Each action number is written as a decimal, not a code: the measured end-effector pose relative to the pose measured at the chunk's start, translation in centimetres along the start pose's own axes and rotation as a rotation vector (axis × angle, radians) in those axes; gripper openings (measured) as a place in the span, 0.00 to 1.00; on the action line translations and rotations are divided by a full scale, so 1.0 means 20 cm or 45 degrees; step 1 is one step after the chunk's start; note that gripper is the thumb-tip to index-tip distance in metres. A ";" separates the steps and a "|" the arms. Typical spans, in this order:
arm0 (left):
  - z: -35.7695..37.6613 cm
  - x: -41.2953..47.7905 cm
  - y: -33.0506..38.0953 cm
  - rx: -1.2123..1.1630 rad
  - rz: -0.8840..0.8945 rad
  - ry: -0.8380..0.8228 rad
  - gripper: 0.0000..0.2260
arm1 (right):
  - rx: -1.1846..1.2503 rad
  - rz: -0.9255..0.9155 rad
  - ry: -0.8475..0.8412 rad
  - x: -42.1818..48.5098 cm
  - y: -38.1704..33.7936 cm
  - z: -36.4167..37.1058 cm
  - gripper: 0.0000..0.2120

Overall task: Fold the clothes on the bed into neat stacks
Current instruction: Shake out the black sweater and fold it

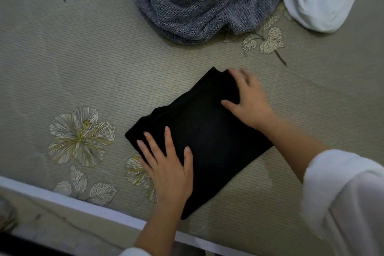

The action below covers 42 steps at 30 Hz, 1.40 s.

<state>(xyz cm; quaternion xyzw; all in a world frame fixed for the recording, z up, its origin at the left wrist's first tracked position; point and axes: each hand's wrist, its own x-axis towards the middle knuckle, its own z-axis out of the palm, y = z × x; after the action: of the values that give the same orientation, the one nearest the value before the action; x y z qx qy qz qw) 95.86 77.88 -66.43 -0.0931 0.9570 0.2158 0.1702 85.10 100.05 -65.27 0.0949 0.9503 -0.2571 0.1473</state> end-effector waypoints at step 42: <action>-0.22 -0.83 1.42 -0.621 0.326 -1.048 0.07 | 2.233 1.267 0.769 -2.29 0.94 -0.74 0.23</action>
<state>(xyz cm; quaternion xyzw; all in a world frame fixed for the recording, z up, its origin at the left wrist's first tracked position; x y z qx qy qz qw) 102.87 102.96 -45.84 0.0810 0.7358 0.4716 0.4792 129.44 118.84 -46.66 0.6080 0.2824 -0.7311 -0.1269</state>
